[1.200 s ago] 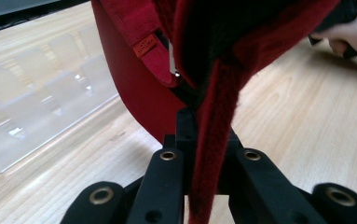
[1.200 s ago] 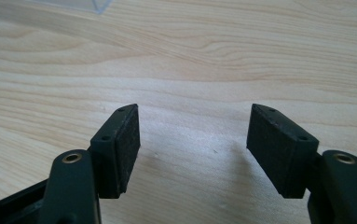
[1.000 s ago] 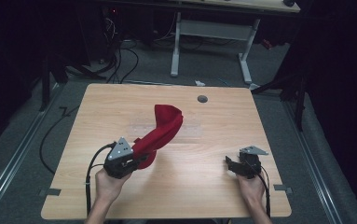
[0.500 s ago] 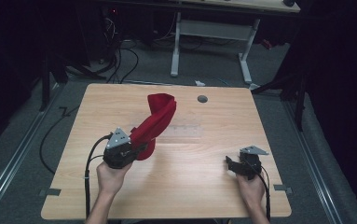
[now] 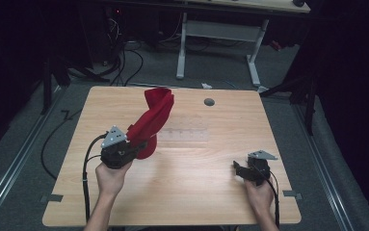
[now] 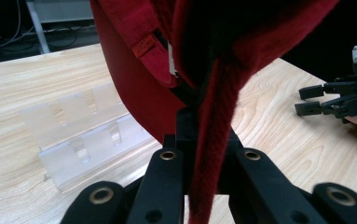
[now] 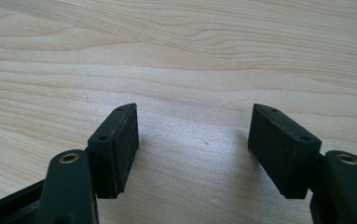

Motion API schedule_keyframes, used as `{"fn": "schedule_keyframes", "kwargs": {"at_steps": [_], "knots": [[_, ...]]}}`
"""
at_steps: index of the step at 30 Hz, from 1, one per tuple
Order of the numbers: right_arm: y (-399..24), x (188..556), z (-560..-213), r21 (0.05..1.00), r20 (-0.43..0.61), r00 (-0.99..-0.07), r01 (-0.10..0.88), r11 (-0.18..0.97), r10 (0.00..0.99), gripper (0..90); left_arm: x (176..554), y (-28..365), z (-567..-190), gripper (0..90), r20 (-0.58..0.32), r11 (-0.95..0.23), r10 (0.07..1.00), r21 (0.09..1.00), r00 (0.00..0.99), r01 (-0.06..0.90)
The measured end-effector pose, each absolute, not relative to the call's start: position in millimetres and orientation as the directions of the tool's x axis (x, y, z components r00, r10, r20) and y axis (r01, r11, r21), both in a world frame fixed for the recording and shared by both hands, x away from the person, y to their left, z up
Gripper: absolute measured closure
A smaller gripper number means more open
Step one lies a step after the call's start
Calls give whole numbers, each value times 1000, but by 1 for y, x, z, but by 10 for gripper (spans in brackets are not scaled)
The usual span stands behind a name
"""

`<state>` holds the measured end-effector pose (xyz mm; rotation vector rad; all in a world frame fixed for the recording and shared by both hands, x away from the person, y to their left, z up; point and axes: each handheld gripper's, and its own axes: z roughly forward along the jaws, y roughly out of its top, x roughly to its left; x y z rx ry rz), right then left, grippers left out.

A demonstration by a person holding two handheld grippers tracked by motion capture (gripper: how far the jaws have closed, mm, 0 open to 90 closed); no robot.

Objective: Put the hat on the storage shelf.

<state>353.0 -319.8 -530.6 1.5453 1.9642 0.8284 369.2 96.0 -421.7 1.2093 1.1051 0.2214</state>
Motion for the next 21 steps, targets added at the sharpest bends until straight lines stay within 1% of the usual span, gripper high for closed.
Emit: {"fn": "schedule_keyframes", "kwargs": {"at_steps": [2,11,21], "knots": [[-320,353,-531,725,-17,-227,667,169,974,337,370,98,-422,856,-555,399,668,829,496,392],[-320,353,-531,725,-17,-228,667,169,974,336,378,107,-420,855,-589,448,659,807,469,384],[-320,353,-531,725,-17,-228,667,169,974,336,387,115,-419,855,-602,466,664,797,443,385]]}}
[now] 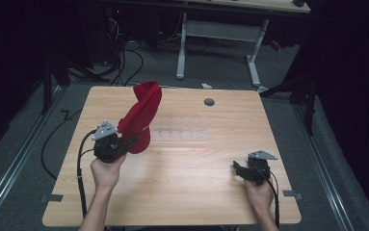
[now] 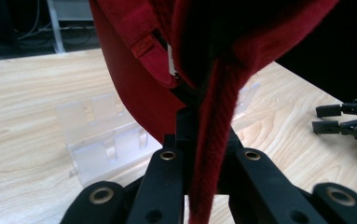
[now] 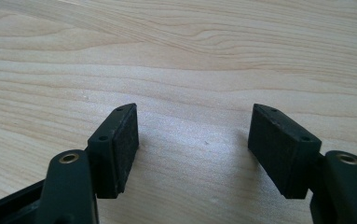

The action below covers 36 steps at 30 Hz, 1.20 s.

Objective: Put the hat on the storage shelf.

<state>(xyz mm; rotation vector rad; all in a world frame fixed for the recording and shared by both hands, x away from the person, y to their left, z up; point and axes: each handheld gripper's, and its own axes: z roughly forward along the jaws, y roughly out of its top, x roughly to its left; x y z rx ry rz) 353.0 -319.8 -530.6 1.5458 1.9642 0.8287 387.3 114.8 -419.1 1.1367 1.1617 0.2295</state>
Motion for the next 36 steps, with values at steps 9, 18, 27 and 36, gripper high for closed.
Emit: {"fn": "schedule_keyframes", "kwargs": {"at_steps": [9,18,27,36], "knots": [[-320,353,-531,725,-17,-229,667,170,973,335,400,124,-411,856,-619,504,666,785,416,361],[-320,353,-531,726,-20,-237,664,177,971,333,414,130,-404,855,-611,517,678,792,409,325],[-320,353,-531,726,-20,-239,664,178,971,332,430,130,-407,855,-599,519,699,800,389,300],[-320,353,-531,726,-20,-239,664,178,971,332,446,127,-418,855,-585,506,724,811,366,293]]}}
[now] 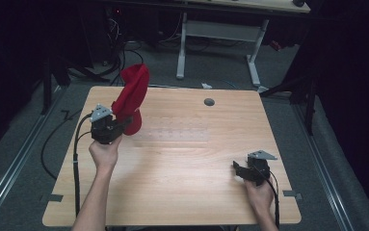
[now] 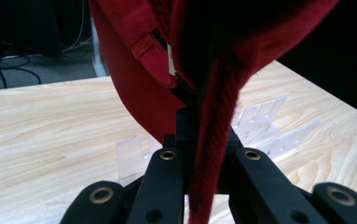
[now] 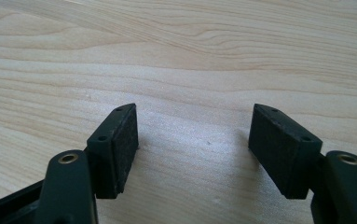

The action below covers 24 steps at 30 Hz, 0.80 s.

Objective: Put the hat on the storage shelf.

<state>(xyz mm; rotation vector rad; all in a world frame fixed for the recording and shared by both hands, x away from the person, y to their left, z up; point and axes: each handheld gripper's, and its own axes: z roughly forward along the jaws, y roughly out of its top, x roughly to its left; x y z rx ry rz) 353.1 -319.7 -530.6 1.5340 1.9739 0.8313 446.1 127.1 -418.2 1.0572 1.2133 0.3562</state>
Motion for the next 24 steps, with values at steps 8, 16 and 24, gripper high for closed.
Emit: {"fn": "schedule_keyframes", "kwargs": {"at_steps": [8,16,24], "knots": [[-320,353,-531,725,-19,-239,665,177,971,332,452,126,-424,855,-577,503,731,817,364,283],[-320,353,-531,726,-19,-240,665,178,971,332,456,122,-429,855,-562,492,738,827,373,272],[-320,353,-531,725,-19,-239,665,178,971,332,459,118,-437,855,-537,466,760,843,367,268]]}}
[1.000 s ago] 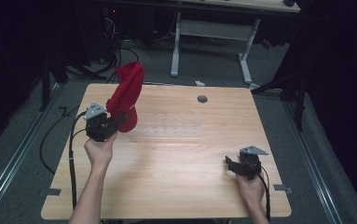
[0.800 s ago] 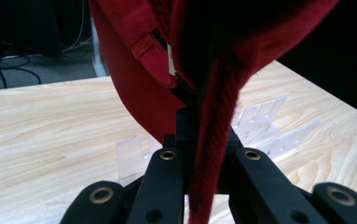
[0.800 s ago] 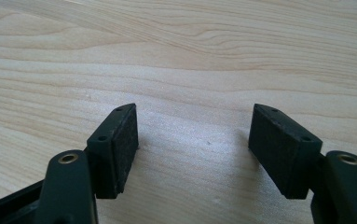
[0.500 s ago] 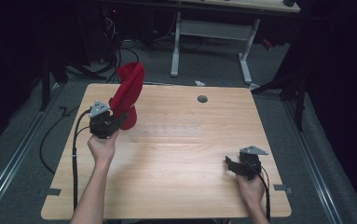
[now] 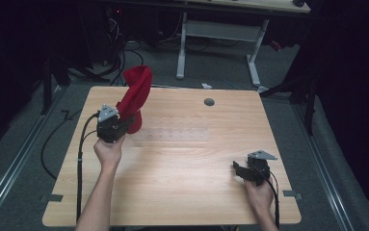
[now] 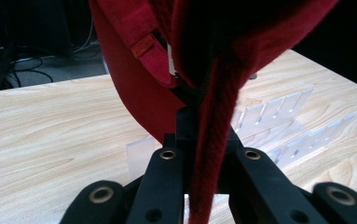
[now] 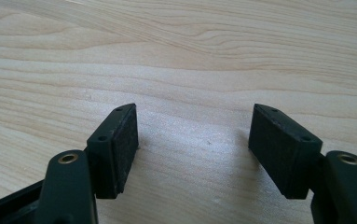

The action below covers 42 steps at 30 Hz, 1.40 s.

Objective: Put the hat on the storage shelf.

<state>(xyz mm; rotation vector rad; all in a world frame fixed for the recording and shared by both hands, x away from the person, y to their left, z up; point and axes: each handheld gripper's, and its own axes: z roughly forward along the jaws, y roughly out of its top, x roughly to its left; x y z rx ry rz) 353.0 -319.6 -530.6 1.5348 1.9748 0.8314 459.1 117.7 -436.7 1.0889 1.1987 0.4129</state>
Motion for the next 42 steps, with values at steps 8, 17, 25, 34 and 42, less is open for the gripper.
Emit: {"fn": "schedule_keyframes", "kwargs": {"at_steps": [8,17,25,34,42], "knots": [[-320,353,-531,725,-19,-239,665,178,971,332,461,116,-448,855,-537,467,766,843,354,267],[-319,353,-531,726,-19,-241,664,179,970,332,461,114,-455,854,-528,463,767,849,365,256],[-320,353,-531,725,-19,-242,664,180,970,332,461,115,-464,853,-543,469,763,838,350,278],[-319,353,-531,724,-19,-243,665,181,970,330,460,115,-467,850,-547,469,759,836,353,286],[-319,353,-531,724,-19,-245,665,182,969,330,458,121,-471,849,-577,491,744,814,337,311]]}}
